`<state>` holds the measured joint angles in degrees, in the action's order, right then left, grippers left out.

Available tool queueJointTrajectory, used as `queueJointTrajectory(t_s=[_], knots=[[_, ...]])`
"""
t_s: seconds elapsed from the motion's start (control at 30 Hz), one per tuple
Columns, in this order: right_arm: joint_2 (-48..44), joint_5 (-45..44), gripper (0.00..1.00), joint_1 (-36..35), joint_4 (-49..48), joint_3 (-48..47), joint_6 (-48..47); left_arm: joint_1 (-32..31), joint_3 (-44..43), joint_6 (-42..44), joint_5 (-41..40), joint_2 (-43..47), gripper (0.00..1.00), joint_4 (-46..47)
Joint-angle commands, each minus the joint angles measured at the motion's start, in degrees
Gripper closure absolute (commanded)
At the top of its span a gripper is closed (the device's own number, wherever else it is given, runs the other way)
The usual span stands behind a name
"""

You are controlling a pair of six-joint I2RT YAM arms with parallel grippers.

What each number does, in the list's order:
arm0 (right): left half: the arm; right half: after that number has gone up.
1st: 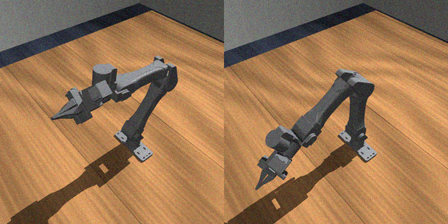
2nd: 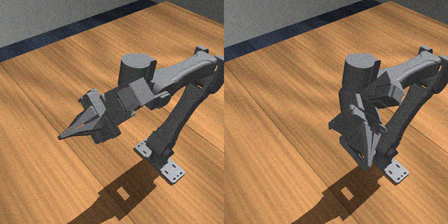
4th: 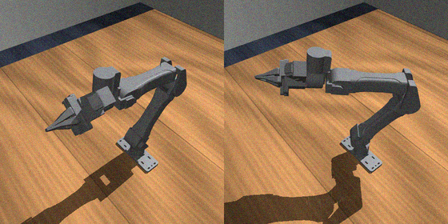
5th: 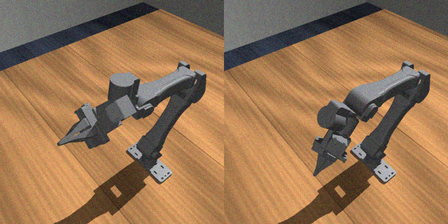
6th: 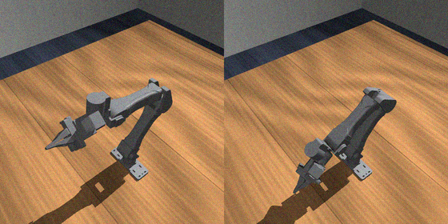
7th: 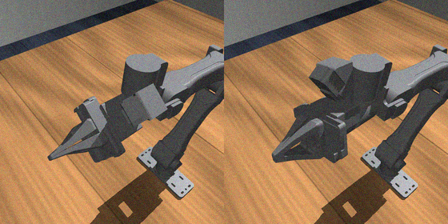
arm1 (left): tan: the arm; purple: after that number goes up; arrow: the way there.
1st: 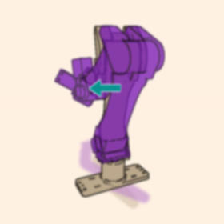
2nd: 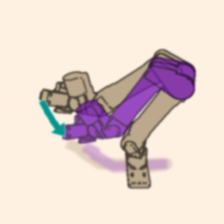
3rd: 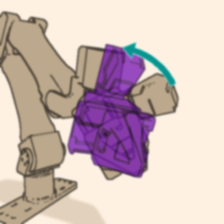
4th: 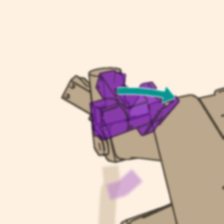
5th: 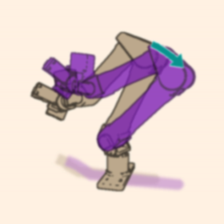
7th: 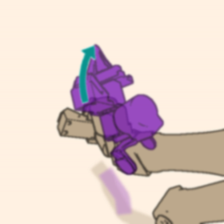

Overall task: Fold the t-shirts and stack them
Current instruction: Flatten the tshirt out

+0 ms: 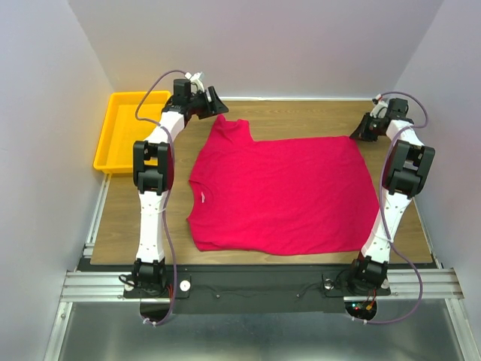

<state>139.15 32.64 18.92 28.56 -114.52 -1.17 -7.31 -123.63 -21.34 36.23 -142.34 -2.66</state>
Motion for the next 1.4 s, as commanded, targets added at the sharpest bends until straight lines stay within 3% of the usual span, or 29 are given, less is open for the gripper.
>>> queueJointTrajectory(t_s=[0.0, 0.13, 0.6, 0.8, 1.17, 1.37], knots=[[-1.25, -0.92, 0.90, -0.72, 2.03, 1.23, -0.06, 0.37, -1.87, -0.01, -0.45, -0.56, 0.25, 2.04], [-1.16, -0.39, 0.96, -0.72, 2.03, 1.14, -0.06, 0.28, -3.10, -0.10, -3.44, -1.97, 0.25, 2.30], [-1.08, 0.93, 0.96, -0.64, 1.94, 1.76, -0.24, -0.34, -10.66, -4.93, -9.25, -8.56, 0.28, 6.96], [-0.55, 1.11, 0.96, -0.72, 1.94, 1.40, -0.06, -0.34, -12.95, -7.39, -7.32, -10.85, 0.43, 7.57], [-0.20, 1.37, 0.97, -0.72, 1.94, 1.05, -0.06, -0.60, -11.54, -5.73, -9.25, -10.50, 0.44, 5.64], [0.07, 1.37, 0.97, -0.64, 1.94, 1.05, -0.06, -0.95, -12.16, -5.73, -8.98, -11.20, 0.54, 5.47]])
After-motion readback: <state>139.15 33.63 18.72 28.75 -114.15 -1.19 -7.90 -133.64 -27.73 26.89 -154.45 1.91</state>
